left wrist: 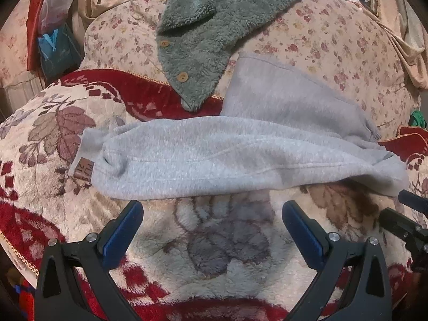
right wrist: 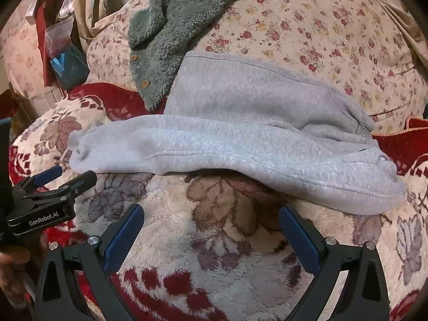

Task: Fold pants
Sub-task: 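Move both open tools toward the grey sweatpants lying on the blanket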

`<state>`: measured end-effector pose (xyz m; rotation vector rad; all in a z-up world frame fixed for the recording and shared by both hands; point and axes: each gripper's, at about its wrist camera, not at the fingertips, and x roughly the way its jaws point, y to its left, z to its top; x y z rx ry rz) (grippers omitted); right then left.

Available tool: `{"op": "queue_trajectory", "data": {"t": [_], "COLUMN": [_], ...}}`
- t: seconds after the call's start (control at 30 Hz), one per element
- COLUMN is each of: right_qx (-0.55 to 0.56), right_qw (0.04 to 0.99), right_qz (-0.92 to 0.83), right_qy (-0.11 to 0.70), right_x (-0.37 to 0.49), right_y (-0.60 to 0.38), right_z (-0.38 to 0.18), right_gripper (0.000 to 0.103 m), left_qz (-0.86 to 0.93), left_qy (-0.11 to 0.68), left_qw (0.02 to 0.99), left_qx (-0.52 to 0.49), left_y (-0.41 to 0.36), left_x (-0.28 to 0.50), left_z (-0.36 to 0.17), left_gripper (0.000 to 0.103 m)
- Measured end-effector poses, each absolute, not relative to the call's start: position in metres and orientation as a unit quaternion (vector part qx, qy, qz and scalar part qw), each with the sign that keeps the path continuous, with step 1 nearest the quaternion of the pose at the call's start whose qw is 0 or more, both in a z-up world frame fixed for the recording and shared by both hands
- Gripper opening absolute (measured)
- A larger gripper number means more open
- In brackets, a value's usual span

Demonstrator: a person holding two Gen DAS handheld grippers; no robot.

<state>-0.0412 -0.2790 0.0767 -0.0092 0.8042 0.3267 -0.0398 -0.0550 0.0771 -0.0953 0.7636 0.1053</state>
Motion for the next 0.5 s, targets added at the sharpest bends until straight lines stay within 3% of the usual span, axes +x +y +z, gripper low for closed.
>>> {"op": "queue_trajectory", "data": {"t": [0.5], "right_qx": [0.025], "right_qw": [0.905], "right_qz": [0.113], "right_qy": [0.409], "right_x": [-0.031], "right_y": [-0.347], "right_z": [0.062], "right_gripper": [0.103], "left_qz": [0.1], "left_qy": [0.391], "left_qw": [0.908], "left_qx": [-0.11], "left_y": [0.004], "left_x": [-0.041], "left_z": [0.057], "left_gripper": [0.103]}}
